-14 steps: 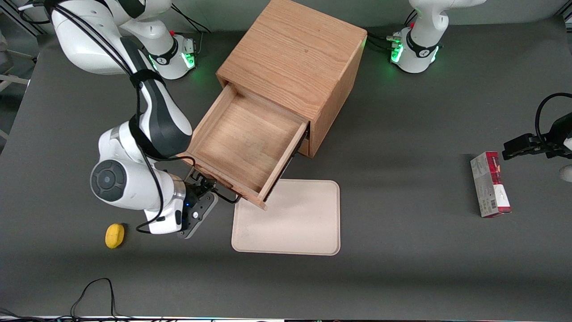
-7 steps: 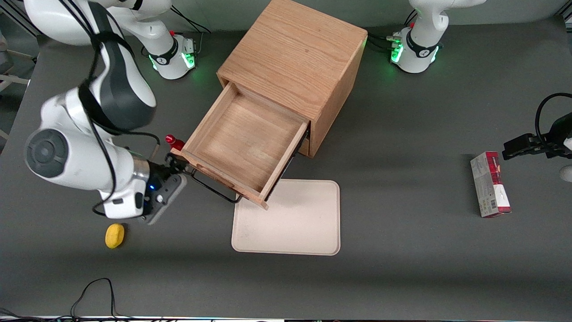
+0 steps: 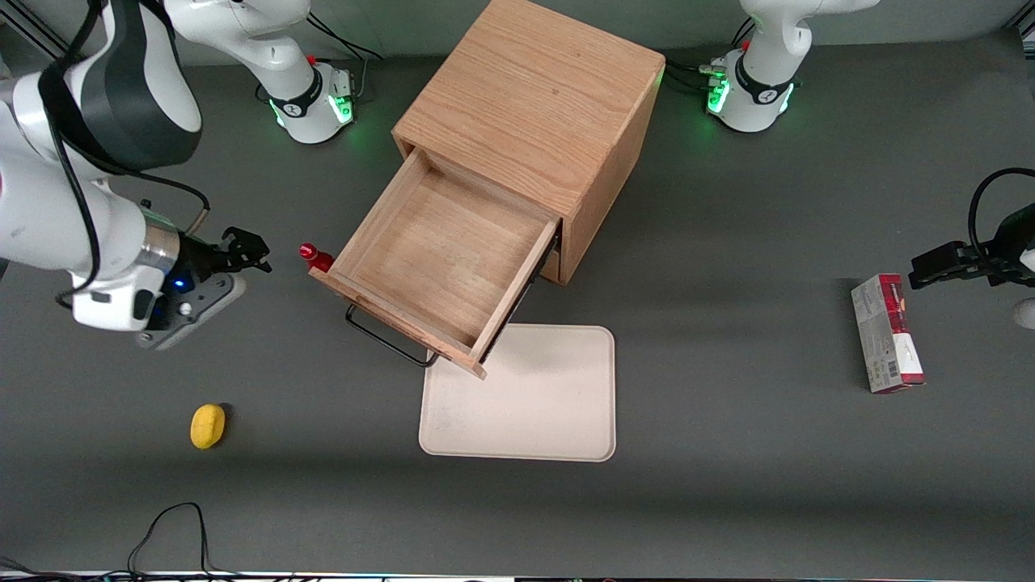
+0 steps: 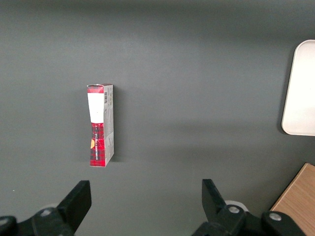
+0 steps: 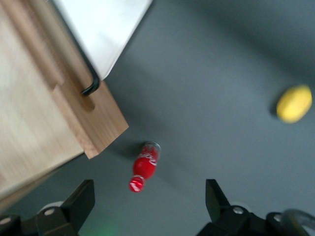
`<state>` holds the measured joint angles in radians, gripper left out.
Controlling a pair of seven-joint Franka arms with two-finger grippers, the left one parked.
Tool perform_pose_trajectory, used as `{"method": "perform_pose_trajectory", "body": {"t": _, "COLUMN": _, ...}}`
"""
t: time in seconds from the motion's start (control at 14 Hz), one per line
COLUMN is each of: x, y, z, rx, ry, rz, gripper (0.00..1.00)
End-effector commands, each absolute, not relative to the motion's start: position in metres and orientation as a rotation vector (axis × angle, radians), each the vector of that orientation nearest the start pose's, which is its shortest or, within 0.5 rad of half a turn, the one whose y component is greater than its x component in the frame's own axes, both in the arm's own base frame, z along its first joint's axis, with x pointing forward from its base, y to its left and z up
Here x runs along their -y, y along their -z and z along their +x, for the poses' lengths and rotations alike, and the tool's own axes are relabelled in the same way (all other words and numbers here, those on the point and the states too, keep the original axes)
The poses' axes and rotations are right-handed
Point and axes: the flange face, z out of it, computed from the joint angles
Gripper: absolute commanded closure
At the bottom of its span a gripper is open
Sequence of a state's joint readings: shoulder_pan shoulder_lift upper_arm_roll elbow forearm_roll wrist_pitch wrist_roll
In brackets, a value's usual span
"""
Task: Open upper drawer
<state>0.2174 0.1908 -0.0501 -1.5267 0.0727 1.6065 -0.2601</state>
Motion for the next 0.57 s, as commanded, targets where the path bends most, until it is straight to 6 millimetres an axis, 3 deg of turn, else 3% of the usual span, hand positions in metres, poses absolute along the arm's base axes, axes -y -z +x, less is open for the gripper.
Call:
{"method": "perform_pose_trajectory", "body": {"t": 0.0, "x": -0.097, "y": -0.542, "z": 0.582, "rx": -0.054, "ry": -0.171, "rz": -3.047, "gripper": 0.0}}
{"method": "perform_pose_trajectory", "body": {"t": 0.21, "x": -0.066, "y": -0.551, "z": 0.579, "rx": 0.201, "ry": -0.133, "rz": -3.026, "gripper": 0.0}}
{"method": "perform_pose_trajectory", "body": {"t": 0.5, "x": -0.05, "y": -0.561, "z": 0.563, "rx": 0.169, "ry": -0.065, "rz": -3.021, "gripper": 0.0}}
